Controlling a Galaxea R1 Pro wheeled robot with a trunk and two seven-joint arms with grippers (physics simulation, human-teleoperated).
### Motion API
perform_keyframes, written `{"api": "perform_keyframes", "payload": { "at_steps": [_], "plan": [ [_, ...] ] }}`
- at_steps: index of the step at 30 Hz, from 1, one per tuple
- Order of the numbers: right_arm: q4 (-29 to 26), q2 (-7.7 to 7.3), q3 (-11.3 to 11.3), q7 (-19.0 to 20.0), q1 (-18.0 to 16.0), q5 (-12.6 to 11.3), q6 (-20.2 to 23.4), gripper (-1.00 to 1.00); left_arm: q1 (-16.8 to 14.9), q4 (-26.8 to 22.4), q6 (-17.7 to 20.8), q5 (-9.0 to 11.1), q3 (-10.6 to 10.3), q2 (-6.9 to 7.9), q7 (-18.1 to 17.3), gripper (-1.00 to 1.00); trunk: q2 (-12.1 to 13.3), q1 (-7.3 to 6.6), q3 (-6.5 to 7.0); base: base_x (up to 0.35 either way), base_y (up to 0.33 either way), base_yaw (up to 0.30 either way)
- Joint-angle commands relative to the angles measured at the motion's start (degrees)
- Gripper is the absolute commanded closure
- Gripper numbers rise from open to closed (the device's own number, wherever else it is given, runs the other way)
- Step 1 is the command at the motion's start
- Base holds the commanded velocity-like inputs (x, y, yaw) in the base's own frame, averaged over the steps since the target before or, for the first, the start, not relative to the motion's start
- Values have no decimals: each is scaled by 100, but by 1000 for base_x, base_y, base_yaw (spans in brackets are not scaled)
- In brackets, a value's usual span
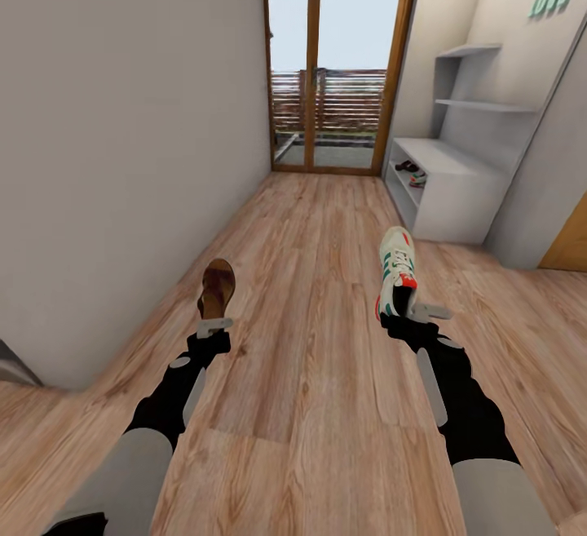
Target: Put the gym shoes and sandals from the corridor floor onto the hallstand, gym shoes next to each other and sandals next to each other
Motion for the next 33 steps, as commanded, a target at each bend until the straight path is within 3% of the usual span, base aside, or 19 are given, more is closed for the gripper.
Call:
{"api": "perform_keyframes", "payload": {
  "at_steps": [1,11,27,33],
  "plan": [
    [-8,3,-3,-35,-3,-43,24,100,-3,10,30,-78,35,-9,-36,100,-2,2,-5,344,0,0],
    [-16,11,6,-52,-3,-30,27,100,-3,75,25,-80,35,-14,-36,100,-2,2,-5,343,0,-27],
    [-16,12,6,-52,-3,-31,27,100,-3,76,29,-80,35,-18,-36,100,-2,2,-5,342,47,-282],
    [-20,12,1,-52,-3,-33,29,100,-3,76,32,-80,35,-18,-36,100,-2,2,-5,325,172,-106]
  ]
}}
